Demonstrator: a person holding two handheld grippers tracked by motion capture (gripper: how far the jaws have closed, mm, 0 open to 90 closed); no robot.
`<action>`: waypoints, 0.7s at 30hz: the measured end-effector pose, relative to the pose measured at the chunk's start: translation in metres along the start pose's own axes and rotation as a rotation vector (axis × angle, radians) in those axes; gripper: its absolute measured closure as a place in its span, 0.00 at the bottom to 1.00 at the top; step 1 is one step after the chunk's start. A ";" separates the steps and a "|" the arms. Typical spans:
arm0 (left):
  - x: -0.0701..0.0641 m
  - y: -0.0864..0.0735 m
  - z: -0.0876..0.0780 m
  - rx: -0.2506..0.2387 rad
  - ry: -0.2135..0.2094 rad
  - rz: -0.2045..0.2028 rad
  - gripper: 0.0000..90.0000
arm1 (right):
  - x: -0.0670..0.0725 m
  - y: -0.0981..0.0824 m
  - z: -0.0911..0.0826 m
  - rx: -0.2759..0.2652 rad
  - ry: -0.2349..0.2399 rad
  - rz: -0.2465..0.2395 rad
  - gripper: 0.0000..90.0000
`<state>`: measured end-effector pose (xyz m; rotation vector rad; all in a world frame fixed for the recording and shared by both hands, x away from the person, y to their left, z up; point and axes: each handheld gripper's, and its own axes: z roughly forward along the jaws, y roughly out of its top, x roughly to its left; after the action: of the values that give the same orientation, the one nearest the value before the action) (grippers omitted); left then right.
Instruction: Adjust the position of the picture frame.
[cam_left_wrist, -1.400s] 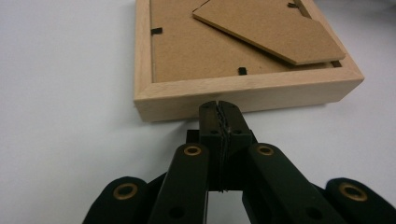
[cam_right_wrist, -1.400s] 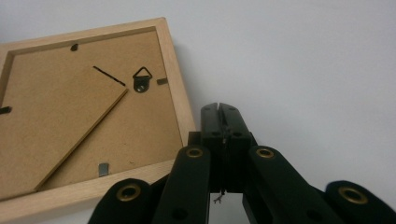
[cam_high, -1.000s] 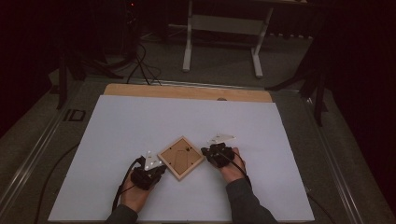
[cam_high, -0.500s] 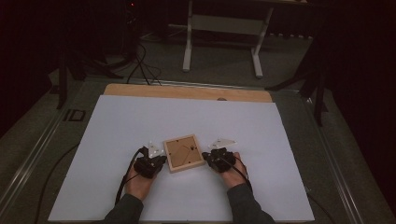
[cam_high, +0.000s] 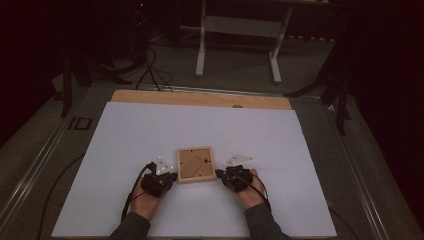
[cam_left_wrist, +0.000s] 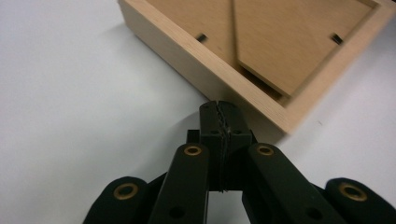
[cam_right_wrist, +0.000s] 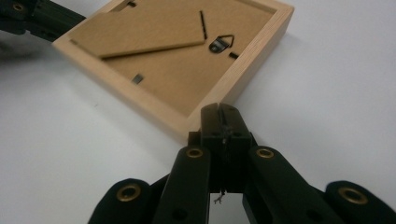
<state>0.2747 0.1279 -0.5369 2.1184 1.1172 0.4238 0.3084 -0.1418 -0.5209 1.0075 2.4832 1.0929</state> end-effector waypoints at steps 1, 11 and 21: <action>-0.002 -0.001 -0.002 0.005 -0.004 0.003 0.99 | 0.001 -0.001 -0.001 0.001 0.005 0.000 1.00; -0.001 -0.001 0.001 -0.016 0.045 -0.024 1.00 | 0.007 -0.002 -0.002 -0.016 0.001 0.000 1.00; 0.004 0.007 0.008 -0.015 0.086 -0.071 1.00 | 0.000 0.006 0.006 -0.039 0.006 0.021 1.00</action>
<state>0.2854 0.1253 -0.5378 2.0582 1.2301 0.4922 0.3140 -0.1358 -0.5211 1.0231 2.4511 1.1480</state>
